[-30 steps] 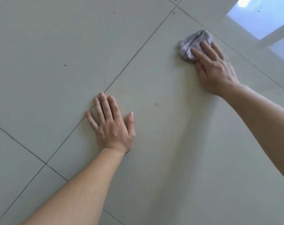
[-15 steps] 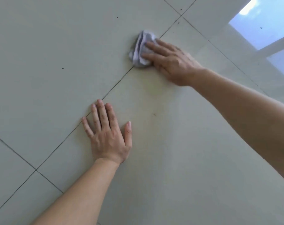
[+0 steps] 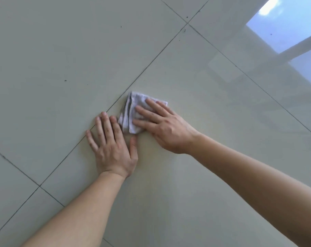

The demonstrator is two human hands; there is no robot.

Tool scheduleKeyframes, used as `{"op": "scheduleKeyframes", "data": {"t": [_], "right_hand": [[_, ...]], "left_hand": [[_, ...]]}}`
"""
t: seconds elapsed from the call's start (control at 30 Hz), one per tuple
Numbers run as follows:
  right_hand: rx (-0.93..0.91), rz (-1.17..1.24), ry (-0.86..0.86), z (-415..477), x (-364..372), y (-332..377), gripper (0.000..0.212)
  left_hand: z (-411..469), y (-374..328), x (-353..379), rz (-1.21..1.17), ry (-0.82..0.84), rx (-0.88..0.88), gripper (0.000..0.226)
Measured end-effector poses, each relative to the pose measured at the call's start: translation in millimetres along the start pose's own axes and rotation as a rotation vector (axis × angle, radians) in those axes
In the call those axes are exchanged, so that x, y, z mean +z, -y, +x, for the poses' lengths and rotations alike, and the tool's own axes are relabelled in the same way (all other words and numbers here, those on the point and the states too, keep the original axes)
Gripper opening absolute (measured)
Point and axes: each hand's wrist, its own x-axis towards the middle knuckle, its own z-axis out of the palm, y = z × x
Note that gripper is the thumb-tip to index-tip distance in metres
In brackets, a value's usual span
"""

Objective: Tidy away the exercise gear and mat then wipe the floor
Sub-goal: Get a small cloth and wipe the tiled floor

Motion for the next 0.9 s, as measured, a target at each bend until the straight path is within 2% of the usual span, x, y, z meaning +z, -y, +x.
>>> {"op": "scheduleKeyframes", "data": {"t": [0.07,0.13,0.2,0.27,0.33,0.37,0.4,0.43,0.5,0.57,0.63,0.7,0.73,0.8,0.9], "right_hand": [[-0.094,-0.037,0.040,-25,-8,-21,0.050],[0.012,-0.067,0.011,-62,-19,-60,0.049],[0.357,-0.095,-0.105,-111,-31,-105,0.049],[0.834,-0.044,-0.236,-157,-44,-131,0.050],[1.330,0.085,-0.341,-182,-44,-127,0.055],[1.495,0.130,-0.372,-181,-39,-114,0.058],[1.564,0.153,-0.402,-176,-30,-93,0.060],[1.536,0.159,-0.430,-169,-18,-68,0.063],[1.300,0.183,-0.437,-149,12,-5,0.069],[0.949,0.178,-0.314,-138,40,67,0.068],[0.588,0.136,-0.120,-152,56,120,0.067],[0.367,0.090,0.039,-193,58,128,0.066],[0.348,0.051,0.032,-219,57,119,0.065],[0.494,-0.004,-0.018,-273,55,89,0.063],[0.952,0.013,-0.132,-354,46,34,0.061]], "left_hand": [[0,1,1,-0.005,-0.004,-0.001,0.078],[-1,1,2,-0.012,-0.009,-0.003,0.078],[-1,1,3,-0.022,-0.010,-0.004,0.078],[1,0,3,-0.027,-0.015,-0.005,0.078],[0,1,3,-0.029,-0.012,-0.003,0.078],[0,2,3,-0.031,-0.007,-0.006,0.078],[0,2,2,-0.033,-0.002,-0.002,0.078],[0,2,2,-0.035,0.005,0.007,0.079],[0,1,1,-0.031,0.028,0.017,0.080],[-1,2,-2,-0.019,0.066,0.008,0.080],[-1,-1,-8,0.001,0.118,0.015,0.077],[-3,-9,-16,0.019,0.153,0.069,0.073],[-6,-16,-20,0.028,0.165,0.129,0.072],[-16,-35,-25,0.022,0.194,0.283,0.072],[-37,-69,-23,-0.009,0.235,0.481,0.072]]}}
